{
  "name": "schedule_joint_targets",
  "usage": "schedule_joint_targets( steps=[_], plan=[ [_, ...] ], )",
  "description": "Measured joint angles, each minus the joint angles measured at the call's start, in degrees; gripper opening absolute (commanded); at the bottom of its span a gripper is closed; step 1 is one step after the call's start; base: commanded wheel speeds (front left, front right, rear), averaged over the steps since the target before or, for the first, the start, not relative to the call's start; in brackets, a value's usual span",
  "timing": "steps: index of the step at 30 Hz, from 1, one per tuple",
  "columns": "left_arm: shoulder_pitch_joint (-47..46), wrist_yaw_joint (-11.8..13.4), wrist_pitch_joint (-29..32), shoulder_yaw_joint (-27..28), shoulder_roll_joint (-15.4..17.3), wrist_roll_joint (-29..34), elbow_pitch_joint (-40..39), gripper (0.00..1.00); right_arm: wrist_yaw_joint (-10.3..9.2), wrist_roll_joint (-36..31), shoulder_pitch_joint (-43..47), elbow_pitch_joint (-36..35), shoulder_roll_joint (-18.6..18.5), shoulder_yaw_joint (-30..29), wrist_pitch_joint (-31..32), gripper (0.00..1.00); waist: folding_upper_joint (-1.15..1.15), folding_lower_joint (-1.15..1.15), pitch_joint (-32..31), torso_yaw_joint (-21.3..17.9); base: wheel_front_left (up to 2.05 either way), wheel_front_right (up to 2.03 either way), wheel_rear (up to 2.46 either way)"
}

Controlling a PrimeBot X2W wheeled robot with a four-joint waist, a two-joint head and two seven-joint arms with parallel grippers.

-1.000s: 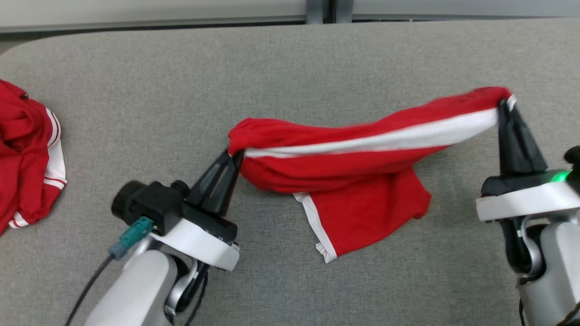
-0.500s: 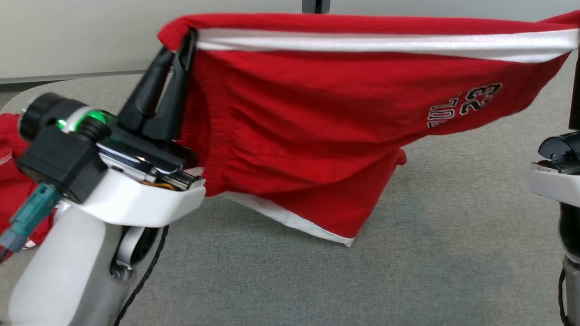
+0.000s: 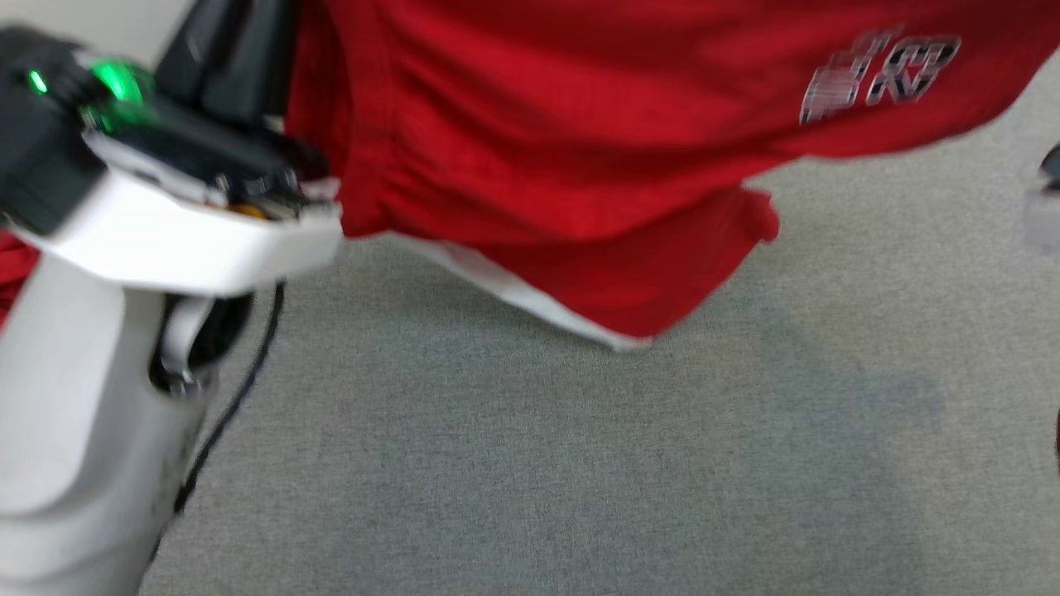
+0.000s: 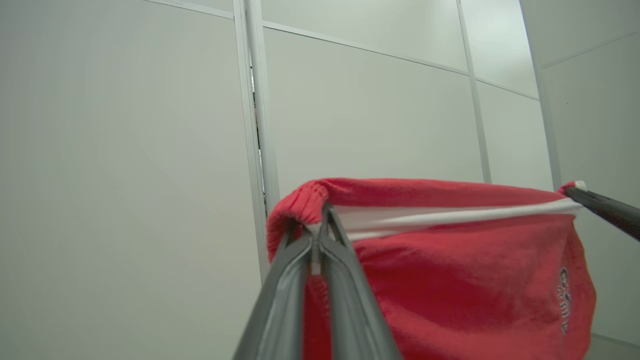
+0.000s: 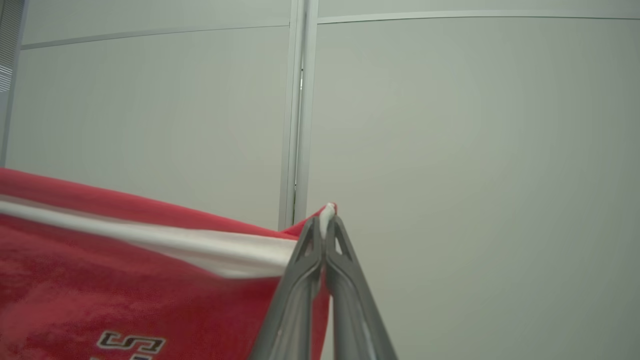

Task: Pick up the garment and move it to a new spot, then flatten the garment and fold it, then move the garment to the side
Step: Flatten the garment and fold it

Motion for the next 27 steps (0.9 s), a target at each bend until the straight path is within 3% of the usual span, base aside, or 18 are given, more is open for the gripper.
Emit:
schedule_joint_targets(
  steps=[8, 14, 21, 27],
  plan=[
    [-20.45, -4.6, -5.45, 1.99, -3.34, -1.37, 17.75, 0.0, 0.05, 2.08, -22.38, 14.41, -2.29, 3.55, -2.27, 0.0, 0.0, 0.0, 7.01, 0.1, 0.0, 0.0, 0.0],
    [-30.19, -6.34, -7.62, 2.99, -5.41, -1.57, 35.79, 0.0, 0.05, 2.57, -35.61, 31.14, 0.18, 9.37, -8.02, 0.0, 0.0, 0.0, 10.26, -1.09, 0.0, 0.0, 0.0],
    [-31.27, -7.09, -7.88, 1.6, -8.13, -2.59, 56.31, 0.0, 0.04, 4.53, -39.74, 50.87, 5.33, 17.34, -11.41, 0.0, 0.0, 0.0, 11.6, -2.73, 0.0, 0.0, 0.0],
    [-25.6, -7.44, -7.88, 0.32, -10.95, -3.98, 65.73, 0.0, 0.03, 8.17, -35.54, 62.64, 8.68, 23.13, -12.66, 0.0, 0.0, 0.0, 12.21, -2.82, 0.0, 0.0, 0.0]
  ],
)
